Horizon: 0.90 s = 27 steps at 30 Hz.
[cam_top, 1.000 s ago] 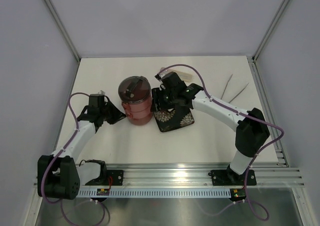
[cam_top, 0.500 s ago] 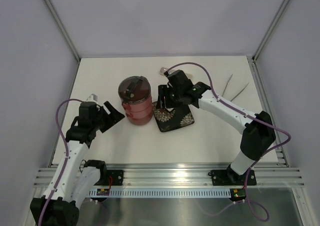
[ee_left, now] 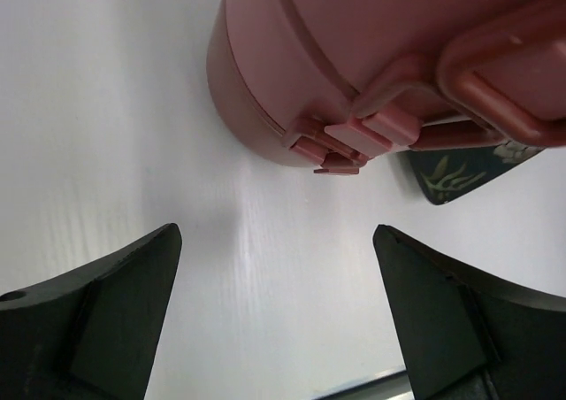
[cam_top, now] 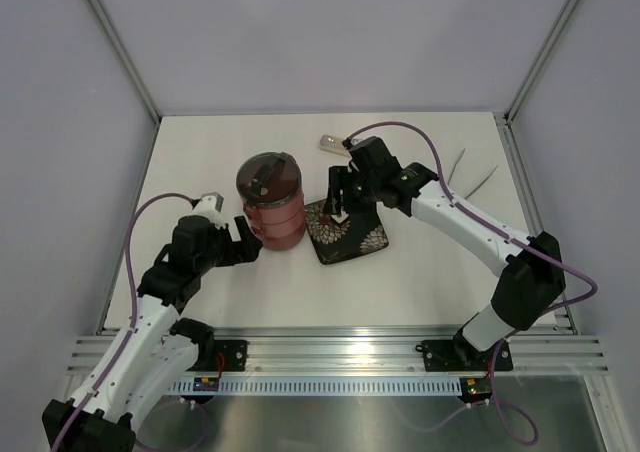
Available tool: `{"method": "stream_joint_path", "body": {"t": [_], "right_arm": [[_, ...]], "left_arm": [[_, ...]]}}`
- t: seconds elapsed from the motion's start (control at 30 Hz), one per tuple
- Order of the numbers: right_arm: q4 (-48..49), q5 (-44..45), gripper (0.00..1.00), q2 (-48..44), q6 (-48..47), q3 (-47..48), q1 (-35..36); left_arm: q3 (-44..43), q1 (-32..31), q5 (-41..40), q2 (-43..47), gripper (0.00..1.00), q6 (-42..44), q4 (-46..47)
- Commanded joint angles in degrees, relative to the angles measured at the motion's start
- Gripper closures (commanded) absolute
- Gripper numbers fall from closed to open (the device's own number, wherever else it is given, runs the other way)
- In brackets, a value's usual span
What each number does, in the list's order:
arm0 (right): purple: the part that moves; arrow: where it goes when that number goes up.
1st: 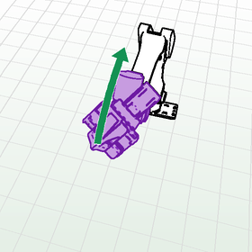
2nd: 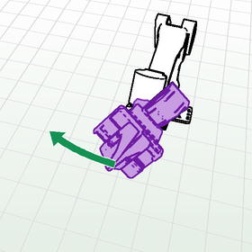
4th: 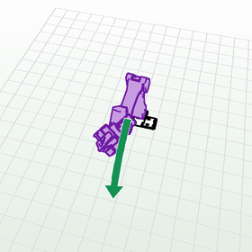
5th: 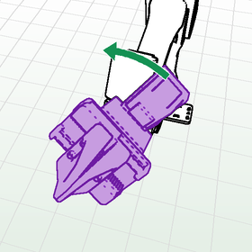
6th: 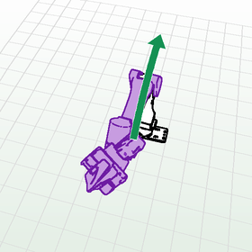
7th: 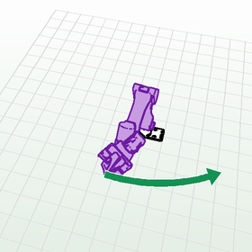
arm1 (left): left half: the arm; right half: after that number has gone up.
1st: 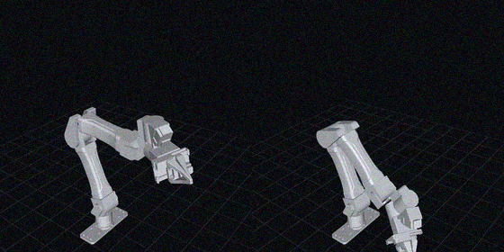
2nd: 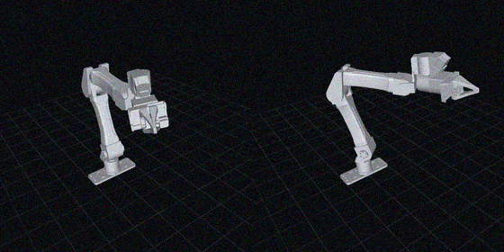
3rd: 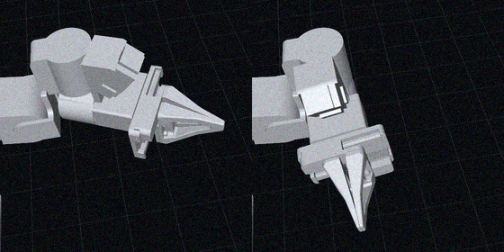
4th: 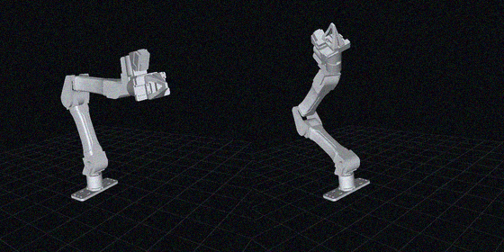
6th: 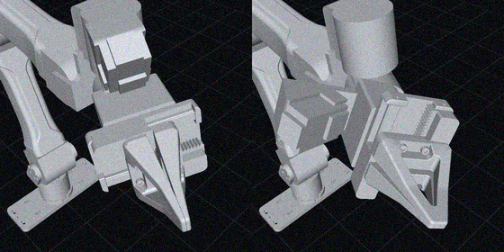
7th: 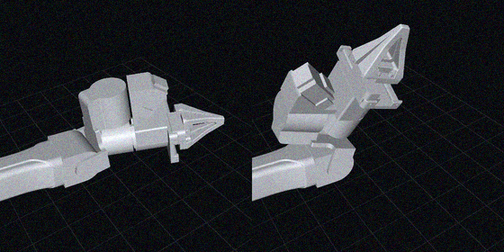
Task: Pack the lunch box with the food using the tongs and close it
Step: Adjust the fastener in the packing box.
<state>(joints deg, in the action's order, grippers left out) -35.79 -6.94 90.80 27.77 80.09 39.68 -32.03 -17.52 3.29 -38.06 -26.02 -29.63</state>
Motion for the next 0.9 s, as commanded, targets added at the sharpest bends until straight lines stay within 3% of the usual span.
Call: {"method": "stream_joint_path", "body": {"t": [0.0,0.07,0.33,0.87], "right_arm": [[-0.2,0.5,0.32,-3.2,-1.5,-1.1,-0.3],[-0.2,0.5,0.32,-3.4,-1.8,-1.5,-0.3],[0.2,0.6,0.32,-3.9,-1.9,-2.4,-0.3],[-0.2,0.1,0.31,-2.3,-2.9,-1.0,-0.3]], "left_arm": [[-2.6,-1.8,-3.8,-0.6,0.03,13.3,5.7],[-2.9,-2.5,-1.0,-1.8,0.03,16.9,7.0],[-2.6,-8.7,-4.3,-7.0,0.01,22.2,12.0],[2.5,-11.4,-5.4,-10.2,0.03,23.0,22.0]]}}
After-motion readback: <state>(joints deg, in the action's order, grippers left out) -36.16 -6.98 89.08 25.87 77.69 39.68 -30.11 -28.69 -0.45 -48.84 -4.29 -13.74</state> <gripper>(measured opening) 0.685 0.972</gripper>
